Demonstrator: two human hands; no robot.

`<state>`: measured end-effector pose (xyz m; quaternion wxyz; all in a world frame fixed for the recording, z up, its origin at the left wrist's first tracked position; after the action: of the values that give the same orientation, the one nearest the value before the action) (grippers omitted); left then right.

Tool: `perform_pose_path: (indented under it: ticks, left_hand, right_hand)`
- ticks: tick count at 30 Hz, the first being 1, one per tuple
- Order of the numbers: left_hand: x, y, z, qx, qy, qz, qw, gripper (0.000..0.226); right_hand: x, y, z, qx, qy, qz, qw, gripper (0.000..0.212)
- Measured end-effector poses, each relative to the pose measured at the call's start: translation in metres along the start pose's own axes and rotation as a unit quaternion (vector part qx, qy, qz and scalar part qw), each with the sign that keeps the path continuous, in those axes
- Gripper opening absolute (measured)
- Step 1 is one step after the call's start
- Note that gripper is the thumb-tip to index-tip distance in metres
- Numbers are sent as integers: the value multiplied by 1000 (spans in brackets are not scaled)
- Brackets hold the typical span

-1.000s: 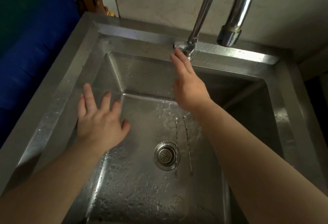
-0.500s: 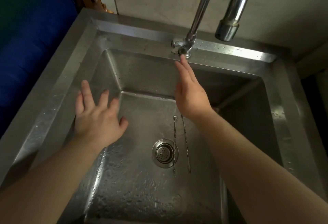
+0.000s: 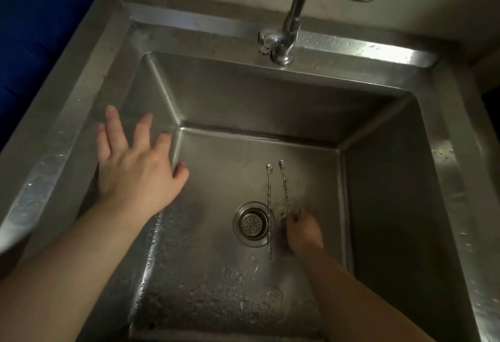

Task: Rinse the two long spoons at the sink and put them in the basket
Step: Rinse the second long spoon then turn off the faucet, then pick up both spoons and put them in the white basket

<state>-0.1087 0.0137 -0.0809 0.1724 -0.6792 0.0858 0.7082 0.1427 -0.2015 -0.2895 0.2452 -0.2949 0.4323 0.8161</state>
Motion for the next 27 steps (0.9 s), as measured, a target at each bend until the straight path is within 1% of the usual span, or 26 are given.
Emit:
perform_pose_path:
  ticks: [1, 3, 5, 6, 8, 10, 12, 15, 17, 20, 24, 27]
  left_hand:
    - [-1, 0, -1, -2, 17, -16, 1000, 62]
    - [2, 6, -13, 13, 57, -50, 997, 56]
    - [18, 19, -38, 40, 112, -53, 992, 50]
    - [32, 27, -53, 47, 147, -34, 987, 46]
    - [68, 46, -82, 39, 219, 32, 974, 39]
    - [107, 67, -107, -3, 265, 117, 957, 33]
    - [142, 86, -124, -62, 297, 200, 931, 30]
    - [184, 108, -147, -122, 334, 271, 894, 23]
    - [202, 116, -155, -146, 346, 303, 876, 23]
    - [221, 124, -163, -164, 351, 334, 859, 32]
    - [229, 127, -170, -170, 347, 348, 854, 43]
    - [230, 124, -174, -166, 346, 345, 857, 40]
  right_hand:
    - [3, -1, -3, -1, 24, -1, 1000, 22]
    - [9, -3, -10, 0, 25, 9, 1000, 24]
    - [13, -8, -15, -1, 26, 14, 1000, 27]
    - [15, -11, -16, -4, 31, 17, 999, 27]
    - [19, -16, -19, -7, 36, 13, 999, 24]
    - [20, -19, -20, -11, 49, -3, 999, 23]
    - [21, -21, -19, -21, 75, -22, 997, 22]
    - [24, -25, -25, -18, 64, -37, 997, 18]
    - [24, -27, -29, -18, 58, -47, 997, 17]
    - [24, -28, -30, -20, 57, -49, 997, 19]
    - [22, -28, -27, -38, 77, -52, 995, 24]
    - [23, -25, -25, -42, 96, -53, 993, 26]
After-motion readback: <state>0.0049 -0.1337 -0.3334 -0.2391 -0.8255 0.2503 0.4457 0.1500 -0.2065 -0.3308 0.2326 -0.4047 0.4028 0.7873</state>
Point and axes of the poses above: each hand's wrist, its own y-axis away from the middle knuckle, its own x-axis out of the palm, z = x × y, the point moved 8 cm from there along -y, towards the middle knuckle, and after that the axes turned 4 degrees about -x, right-handed, at the moved point
